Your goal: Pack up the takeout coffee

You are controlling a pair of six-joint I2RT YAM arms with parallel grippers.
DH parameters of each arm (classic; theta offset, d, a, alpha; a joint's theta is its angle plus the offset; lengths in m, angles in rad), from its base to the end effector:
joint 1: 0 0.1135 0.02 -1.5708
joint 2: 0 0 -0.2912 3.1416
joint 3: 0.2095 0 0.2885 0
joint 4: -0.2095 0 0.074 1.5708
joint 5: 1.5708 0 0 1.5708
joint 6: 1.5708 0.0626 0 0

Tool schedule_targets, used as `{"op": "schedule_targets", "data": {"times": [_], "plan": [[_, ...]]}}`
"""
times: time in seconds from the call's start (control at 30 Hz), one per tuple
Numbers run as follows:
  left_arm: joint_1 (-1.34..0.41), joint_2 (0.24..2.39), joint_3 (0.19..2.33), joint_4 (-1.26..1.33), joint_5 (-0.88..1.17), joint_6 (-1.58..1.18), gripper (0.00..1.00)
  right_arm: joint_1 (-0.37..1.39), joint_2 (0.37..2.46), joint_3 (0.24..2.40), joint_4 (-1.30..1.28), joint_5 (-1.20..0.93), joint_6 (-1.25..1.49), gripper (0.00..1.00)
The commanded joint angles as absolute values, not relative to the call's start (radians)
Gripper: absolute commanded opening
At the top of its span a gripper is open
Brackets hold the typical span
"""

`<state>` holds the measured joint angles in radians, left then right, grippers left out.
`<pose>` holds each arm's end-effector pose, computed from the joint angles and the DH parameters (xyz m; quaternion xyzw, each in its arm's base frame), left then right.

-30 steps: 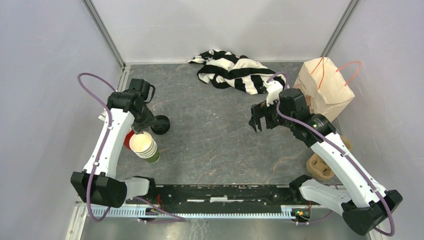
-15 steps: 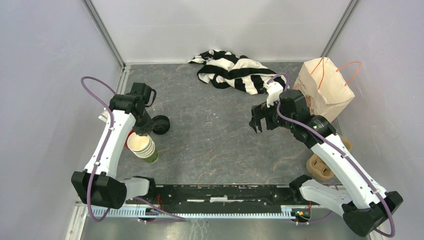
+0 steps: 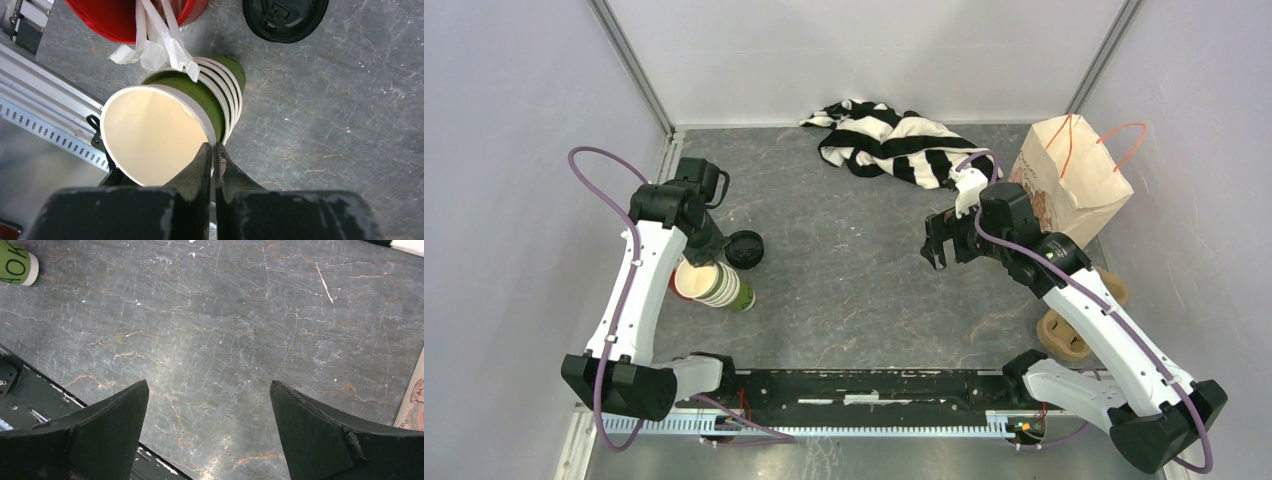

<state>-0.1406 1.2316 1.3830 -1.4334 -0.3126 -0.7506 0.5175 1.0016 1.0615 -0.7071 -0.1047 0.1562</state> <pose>0.2315 -0.0133 0.3619 -0.3149 0.9257 0.0777 0.1947 0.2139 0.1293 0.3534 -0.1836 0.8753 0.1913 0.4045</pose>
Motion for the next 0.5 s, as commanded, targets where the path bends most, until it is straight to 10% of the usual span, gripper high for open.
{"op": "schedule_targets", "data": {"times": [0.0,0.47], "plan": [[-0.137,1.234,1.408,-1.465,-0.308,-0.744,0.02,0.522,0.983,1.045,-0.657,-0.124,0.179,0.98],[-0.137,1.245,1.51,-1.466,-0.252,-0.676,0.02,0.523,0.988,1.041,-0.659,-0.132,0.172,0.98]]}}
